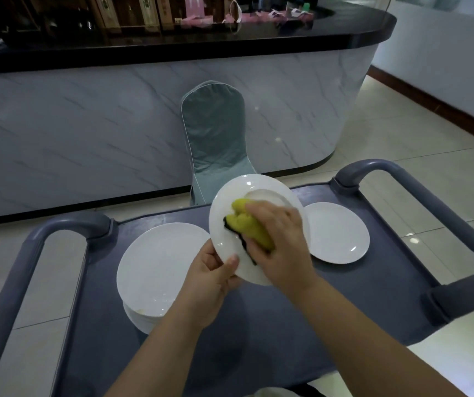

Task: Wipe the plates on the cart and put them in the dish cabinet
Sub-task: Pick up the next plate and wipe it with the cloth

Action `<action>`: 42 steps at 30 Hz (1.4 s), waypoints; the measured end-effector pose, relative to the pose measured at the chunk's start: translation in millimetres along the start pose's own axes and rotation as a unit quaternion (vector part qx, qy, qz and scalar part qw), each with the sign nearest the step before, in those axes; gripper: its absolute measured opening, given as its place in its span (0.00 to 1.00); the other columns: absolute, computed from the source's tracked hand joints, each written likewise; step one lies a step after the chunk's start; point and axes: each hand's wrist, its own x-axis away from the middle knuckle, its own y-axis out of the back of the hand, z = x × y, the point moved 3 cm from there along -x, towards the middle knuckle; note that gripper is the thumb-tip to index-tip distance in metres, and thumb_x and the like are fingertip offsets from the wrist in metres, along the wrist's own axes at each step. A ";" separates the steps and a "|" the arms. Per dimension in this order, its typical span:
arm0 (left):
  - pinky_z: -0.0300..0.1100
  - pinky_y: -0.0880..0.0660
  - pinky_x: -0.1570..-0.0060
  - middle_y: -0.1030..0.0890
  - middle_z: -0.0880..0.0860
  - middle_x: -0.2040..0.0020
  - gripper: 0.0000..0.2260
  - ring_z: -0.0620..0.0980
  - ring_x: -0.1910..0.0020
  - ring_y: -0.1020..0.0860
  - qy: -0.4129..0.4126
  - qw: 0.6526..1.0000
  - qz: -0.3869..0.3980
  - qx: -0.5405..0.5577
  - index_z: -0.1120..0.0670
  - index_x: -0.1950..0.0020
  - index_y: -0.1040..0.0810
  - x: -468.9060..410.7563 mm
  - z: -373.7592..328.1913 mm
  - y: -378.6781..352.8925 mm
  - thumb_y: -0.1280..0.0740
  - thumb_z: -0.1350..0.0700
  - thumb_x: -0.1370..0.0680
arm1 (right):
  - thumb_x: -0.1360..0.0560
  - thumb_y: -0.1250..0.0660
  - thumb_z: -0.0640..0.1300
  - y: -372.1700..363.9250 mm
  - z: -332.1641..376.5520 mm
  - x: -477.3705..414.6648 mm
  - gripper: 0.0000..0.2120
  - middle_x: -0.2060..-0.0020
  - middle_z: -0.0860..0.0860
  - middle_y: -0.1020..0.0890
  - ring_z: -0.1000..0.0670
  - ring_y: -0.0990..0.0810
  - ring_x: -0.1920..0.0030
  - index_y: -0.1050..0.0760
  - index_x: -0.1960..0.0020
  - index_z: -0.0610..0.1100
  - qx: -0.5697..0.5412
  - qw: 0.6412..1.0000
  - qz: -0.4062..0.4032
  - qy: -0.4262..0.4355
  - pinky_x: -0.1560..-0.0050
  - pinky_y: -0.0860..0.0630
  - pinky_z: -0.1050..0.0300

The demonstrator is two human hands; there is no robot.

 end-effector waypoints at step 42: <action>0.49 0.19 0.53 0.15 0.53 0.52 0.13 0.52 0.52 0.17 0.036 0.957 -0.165 0.238 0.53 0.42 0.24 -13.4 2.7 8.6 0.43 0.66 0.19 | 0.30 0.27 0.45 13.5 -46.0 8.6 0.21 0.49 0.56 0.18 0.54 0.24 0.49 0.24 0.38 0.52 -0.061 0.972 0.061 -0.221 0.46 0.28 0.58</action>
